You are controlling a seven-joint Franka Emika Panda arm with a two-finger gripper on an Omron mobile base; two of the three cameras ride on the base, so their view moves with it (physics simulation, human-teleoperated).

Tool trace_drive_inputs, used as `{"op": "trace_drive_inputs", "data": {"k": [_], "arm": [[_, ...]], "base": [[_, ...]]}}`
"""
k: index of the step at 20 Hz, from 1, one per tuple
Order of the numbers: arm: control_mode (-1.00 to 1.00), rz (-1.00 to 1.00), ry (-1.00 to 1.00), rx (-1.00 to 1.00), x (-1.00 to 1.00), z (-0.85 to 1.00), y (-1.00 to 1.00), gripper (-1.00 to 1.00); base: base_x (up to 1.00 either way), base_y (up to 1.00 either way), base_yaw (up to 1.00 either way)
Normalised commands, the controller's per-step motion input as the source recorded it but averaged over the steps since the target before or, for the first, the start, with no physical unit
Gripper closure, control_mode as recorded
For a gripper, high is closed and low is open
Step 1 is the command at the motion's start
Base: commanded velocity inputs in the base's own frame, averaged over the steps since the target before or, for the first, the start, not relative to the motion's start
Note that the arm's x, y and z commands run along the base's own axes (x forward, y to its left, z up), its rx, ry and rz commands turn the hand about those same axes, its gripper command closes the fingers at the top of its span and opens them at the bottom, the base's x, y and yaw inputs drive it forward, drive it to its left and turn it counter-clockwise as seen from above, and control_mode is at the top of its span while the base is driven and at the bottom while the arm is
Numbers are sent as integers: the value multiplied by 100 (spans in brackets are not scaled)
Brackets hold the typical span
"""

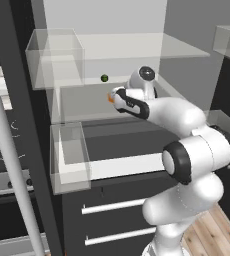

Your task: Pick the cheese from the fridge and the cheese grater from the cabinet and place them next to the salad bowl.

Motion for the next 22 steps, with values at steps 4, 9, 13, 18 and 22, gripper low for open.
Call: {"op": "trace_drive_inputs", "data": {"k": [4, 9, 13, 18, 22], "arm": [[-100, 0, 3, 0, 55, -22, 3, -100], [-100, 0, 1, 0, 54, -26, 2, -100], [-100, 0, 0, 0, 52, -17, 2, -100], [-100, 0, 3, 0, 44, -13, 9, -100], [-100, 0, 2, 0, 20, -11, 23, -100]], "base": [[0, 0, 0], [0, 0, 0], [0, 0, 0], [0, 0, 0], [0, 0, 0]]}}
